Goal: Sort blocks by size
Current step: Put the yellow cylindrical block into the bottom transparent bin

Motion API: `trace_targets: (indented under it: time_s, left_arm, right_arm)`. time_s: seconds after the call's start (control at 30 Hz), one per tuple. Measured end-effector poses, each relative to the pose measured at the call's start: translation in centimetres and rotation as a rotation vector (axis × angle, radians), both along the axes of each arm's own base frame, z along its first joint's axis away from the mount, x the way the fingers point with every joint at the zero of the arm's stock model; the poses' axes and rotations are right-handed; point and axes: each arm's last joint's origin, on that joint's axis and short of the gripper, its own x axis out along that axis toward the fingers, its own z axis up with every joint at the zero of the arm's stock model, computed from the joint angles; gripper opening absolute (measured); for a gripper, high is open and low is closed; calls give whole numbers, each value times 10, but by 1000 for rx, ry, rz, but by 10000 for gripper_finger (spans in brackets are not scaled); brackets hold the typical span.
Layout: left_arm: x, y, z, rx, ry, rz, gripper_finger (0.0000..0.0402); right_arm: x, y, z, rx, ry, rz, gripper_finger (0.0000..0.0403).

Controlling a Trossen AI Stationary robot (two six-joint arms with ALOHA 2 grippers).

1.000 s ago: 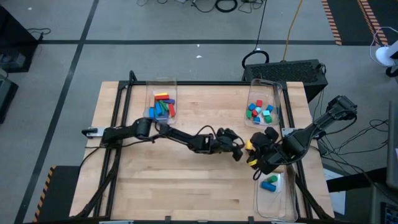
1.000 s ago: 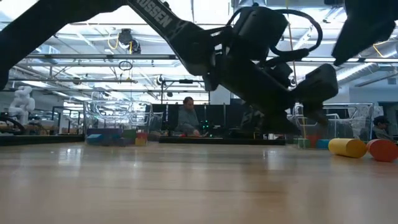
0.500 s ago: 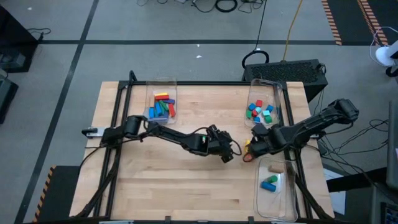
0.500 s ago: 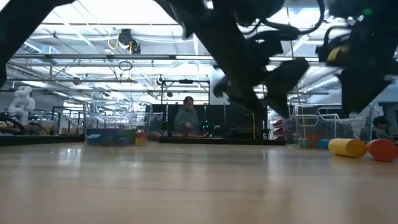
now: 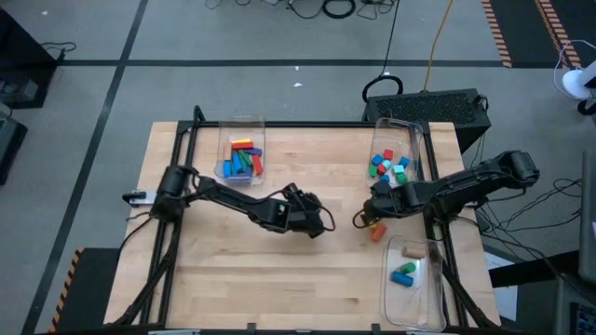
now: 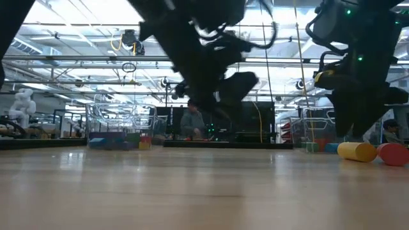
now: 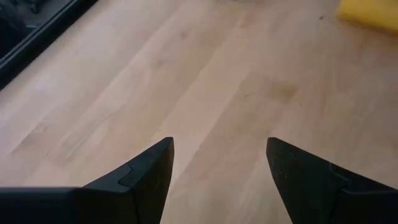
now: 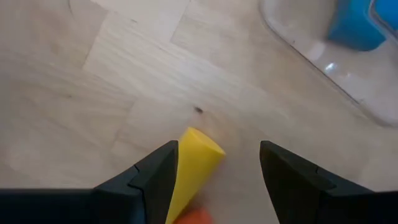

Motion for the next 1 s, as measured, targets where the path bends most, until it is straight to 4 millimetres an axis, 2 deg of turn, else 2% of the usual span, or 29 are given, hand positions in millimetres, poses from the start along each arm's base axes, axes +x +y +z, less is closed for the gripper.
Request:
trace_targets:
  time_s: [0.2,0.43,0.53,0.73,0.9,1.0]
  left_arm:
    - [-20,4,5,-8,-45,4,258]
    - [-25,5,24,-4,-101,1,258]
    - [-26,2,26,14,-91,-25,258]
    - [-26,2,25,20,-84,-31,258]
    - [-26,1,25,17,-81,-36,258]
    - [-26,1,25,16,-80,-37,258]
  right_arm:
    - [9,0,-8,55,-14,-18,210]
    - [19,3,-31,80,81,-10,208]
    - [24,4,-36,81,73,24,191]
    - [26,7,-34,80,46,78,113]
    - [26,8,-29,84,21,135,110]
    - [27,8,-25,78,-7,172,123]
